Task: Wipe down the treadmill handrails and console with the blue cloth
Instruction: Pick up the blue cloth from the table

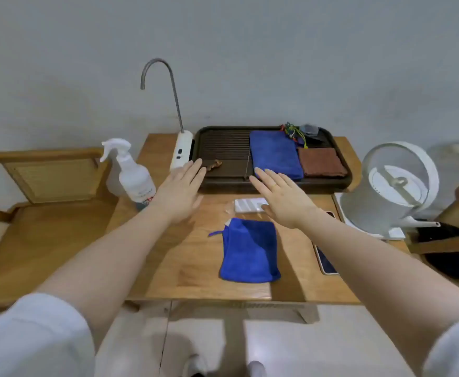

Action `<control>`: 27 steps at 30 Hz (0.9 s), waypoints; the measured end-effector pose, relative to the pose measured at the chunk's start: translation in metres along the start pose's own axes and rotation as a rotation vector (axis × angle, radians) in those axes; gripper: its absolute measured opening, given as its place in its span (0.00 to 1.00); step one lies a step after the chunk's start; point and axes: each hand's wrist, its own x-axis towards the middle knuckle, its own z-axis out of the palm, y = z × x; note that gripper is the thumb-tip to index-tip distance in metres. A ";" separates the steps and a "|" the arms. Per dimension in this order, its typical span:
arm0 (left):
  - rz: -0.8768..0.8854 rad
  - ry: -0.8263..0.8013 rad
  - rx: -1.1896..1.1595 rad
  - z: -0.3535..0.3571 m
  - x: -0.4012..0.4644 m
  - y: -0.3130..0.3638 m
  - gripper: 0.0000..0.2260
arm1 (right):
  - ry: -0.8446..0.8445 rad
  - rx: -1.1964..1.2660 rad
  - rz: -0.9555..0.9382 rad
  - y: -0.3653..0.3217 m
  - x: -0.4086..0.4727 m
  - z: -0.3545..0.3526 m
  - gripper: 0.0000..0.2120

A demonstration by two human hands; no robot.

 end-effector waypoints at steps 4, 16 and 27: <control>-0.050 -0.219 -0.014 0.045 -0.040 0.006 0.26 | -0.578 0.209 0.023 -0.022 -0.015 0.049 0.25; 0.070 -0.337 -0.239 0.083 -0.030 0.015 0.21 | -0.499 0.469 0.347 -0.034 -0.018 0.097 0.17; 0.698 -0.531 -0.389 0.090 -0.011 -0.050 0.20 | -0.322 0.881 1.039 -0.168 -0.029 0.073 0.18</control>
